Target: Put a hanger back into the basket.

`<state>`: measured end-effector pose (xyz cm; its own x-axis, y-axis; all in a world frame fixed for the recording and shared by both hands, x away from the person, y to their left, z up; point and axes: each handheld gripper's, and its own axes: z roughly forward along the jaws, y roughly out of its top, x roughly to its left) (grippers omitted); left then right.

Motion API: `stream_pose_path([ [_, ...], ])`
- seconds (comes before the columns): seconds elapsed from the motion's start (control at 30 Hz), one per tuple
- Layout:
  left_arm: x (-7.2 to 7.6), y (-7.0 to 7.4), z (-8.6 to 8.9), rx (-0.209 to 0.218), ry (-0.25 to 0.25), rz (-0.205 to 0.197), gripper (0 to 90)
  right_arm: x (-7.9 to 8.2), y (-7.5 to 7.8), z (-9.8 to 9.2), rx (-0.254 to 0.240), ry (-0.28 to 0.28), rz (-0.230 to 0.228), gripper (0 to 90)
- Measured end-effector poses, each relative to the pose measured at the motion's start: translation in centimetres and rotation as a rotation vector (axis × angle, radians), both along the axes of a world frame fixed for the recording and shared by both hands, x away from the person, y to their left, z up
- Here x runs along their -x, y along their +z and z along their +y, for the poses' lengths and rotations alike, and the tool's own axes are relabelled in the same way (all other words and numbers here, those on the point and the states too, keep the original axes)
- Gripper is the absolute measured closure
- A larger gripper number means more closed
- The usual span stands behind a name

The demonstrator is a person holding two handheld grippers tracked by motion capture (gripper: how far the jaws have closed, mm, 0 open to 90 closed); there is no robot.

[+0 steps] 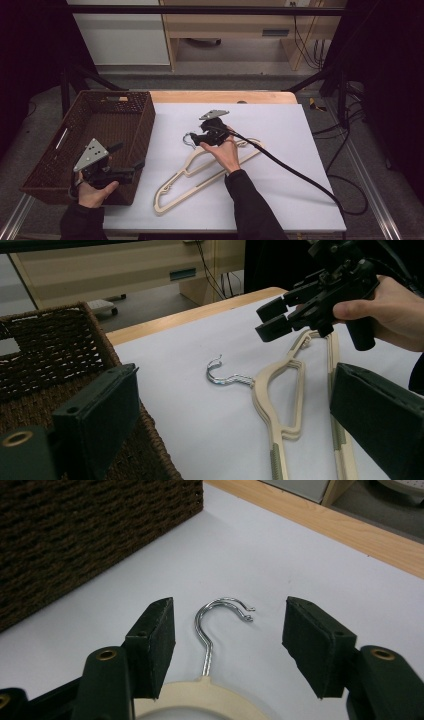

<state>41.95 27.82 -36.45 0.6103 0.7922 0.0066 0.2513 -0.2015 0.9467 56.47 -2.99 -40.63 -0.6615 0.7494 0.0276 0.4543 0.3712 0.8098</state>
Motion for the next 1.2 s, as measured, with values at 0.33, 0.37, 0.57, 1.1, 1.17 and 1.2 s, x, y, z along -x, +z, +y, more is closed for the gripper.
stream_pose_path([
  [0.33,0.1,0.1,0.1,0.004,0.000,-0.005,5.4,-1.5,-1.5,1.0,0.028,0.000,0.020,43.2],
  [0.37,0.1,0.1,0.1,0.005,0.000,-0.001,5.4,-1.7,-1.7,1.1,0.033,0.001,0.024,44.0],
  [0.57,0.0,0.1,0.1,0.004,-0.001,0.000,5.4,-2.2,-3.1,1.7,0.052,0.013,0.062,51.3],
  [1.1,0.0,0.1,0.2,0.005,0.000,0.002,5.6,-2.8,-5.7,2.7,0.080,0.014,0.210,74.8],
  [1.17,0.1,0.1,0.1,0.005,-0.002,0.001,5.6,-2.9,-5.8,2.6,0.088,0.020,0.215,76.6],
  [1.2,0.1,0.1,0.1,0.005,-0.002,0.001,5.6,-2.9,-5.8,2.6,0.088,0.020,0.215,76.6],
])
